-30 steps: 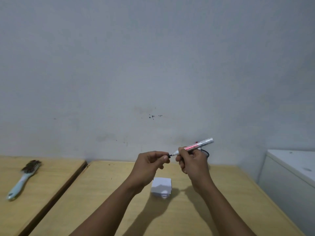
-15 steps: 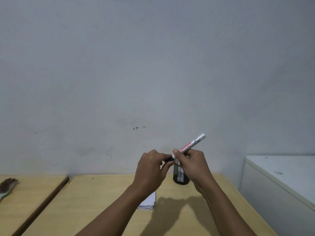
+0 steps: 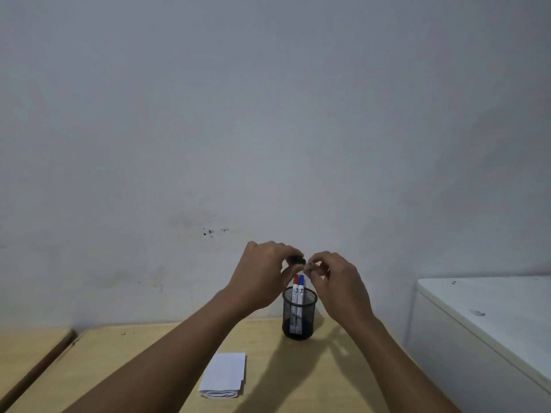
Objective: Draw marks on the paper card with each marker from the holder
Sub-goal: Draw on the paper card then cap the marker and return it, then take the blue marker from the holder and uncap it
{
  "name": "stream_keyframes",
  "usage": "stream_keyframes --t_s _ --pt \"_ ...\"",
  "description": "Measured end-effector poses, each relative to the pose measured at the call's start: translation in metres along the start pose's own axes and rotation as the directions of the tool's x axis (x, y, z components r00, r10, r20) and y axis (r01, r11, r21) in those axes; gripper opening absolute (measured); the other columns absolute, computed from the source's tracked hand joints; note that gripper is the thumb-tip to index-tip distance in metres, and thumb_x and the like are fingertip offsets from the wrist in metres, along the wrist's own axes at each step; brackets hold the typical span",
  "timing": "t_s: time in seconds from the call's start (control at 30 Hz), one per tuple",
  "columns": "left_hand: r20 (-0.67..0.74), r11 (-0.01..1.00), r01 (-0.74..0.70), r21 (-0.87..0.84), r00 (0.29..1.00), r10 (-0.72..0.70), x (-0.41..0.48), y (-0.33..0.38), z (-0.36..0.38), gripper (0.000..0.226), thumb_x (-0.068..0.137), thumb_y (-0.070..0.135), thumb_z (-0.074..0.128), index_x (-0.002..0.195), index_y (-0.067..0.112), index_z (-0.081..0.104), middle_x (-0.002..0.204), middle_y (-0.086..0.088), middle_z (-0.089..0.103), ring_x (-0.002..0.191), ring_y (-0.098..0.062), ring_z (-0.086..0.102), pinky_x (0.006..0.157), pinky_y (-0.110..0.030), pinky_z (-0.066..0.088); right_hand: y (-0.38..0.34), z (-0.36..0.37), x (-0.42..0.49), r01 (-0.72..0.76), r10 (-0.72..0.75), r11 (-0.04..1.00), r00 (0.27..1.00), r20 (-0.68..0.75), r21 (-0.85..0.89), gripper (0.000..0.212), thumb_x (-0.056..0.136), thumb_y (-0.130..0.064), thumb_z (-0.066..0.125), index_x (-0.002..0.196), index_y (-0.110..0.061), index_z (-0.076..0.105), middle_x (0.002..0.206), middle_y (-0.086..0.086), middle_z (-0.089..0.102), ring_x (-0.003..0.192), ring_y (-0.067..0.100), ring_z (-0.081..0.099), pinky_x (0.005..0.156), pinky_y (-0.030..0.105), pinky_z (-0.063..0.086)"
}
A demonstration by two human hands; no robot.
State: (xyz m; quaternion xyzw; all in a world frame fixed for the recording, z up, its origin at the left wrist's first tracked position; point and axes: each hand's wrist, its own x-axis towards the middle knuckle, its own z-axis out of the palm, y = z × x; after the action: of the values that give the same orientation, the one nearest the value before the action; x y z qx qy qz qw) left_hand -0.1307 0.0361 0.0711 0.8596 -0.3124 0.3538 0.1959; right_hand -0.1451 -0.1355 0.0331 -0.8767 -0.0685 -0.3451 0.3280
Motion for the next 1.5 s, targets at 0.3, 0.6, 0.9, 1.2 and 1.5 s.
stream_keyframes --t_s 0.3,0.6,0.9,1.2,1.5 --pt "0.343 0.963 0.266 0.047 0.901 -0.265 0.041 -0.042 0.083 0.035 0.098 0.032 0.05 0.133 0.029 0.055 0.111 0.001 0.073 0.104 -0.019 0.066 0.088 -0.04 0.054 0.056 0.038 0.043 -0.281 0.286 0.926 0.958 0.019 0.251 0.042 0.094 -0.023 0.066 0.133 -0.021 0.052 0.091 -0.004 0.069 0.072 0.007 0.063 0.067 0.027 0.052" --pt "0.485 0.962 0.25 0.107 0.832 -0.27 0.056 -0.067 0.161 0.038 0.096 0.024 0.05 0.134 0.028 0.054 0.127 -0.007 0.064 0.105 -0.029 0.063 0.08 -0.037 0.051 0.102 0.09 0.042 -0.284 0.266 0.954 0.951 0.159 0.1 0.074 0.092 -0.023 0.068 0.146 -0.046 0.021 0.087 -0.004 0.072 0.076 0.015 0.069 0.066 0.04 0.06" --pt "0.491 0.931 0.361 -0.049 0.82 -0.293 0.055 -0.075 0.172 0.03 0.093 0.02 0.051 0.116 0.017 0.069 0.108 -0.009 0.071 0.086 -0.027 0.066 0.071 -0.036 0.053 0.118 0.11 0.043 -0.206 0.214 0.977 0.939 0.269 -0.059 0.051 0.091 -0.013 0.058 0.133 -0.038 0.043 0.105 -0.005 0.062 0.112 0.022 0.05 0.085 0.039 0.031" --pt "0.349 0.908 0.364 -0.208 0.895 -0.279 0.041 -0.074 0.164 0.02 0.09 0.015 0.063 0.106 0.017 0.076 0.082 0.014 0.052 0.081 -0.014 0.059 0.078 -0.037 0.056 0.116 0.106 0.047 -0.263 0.273 0.962 0.92 0.28 -0.075 0.05 0.098 -0.017 0.044 0.142 -0.041 0.045 0.13 0.002 0.048 0.123 0.022 0.049 0.1 0.048 0.032" --pt "0.345 0.894 0.376 -0.243 0.895 -0.283 0.039 -0.053 0.129 0.02 0.092 0.013 0.065 0.11 0.019 0.071 0.108 0.003 0.072 0.099 -0.014 0.065 0.088 -0.031 0.053 0.074 0.058 0.043 -0.3 0.29 0.949 0.951 0.105 0.094 0.051 0.095 -0.013 0.05 0.141 -0.035 0.043 0.117 -0.006 0.051 0.095 0.013 0.057 0.103 0.048 0.038"
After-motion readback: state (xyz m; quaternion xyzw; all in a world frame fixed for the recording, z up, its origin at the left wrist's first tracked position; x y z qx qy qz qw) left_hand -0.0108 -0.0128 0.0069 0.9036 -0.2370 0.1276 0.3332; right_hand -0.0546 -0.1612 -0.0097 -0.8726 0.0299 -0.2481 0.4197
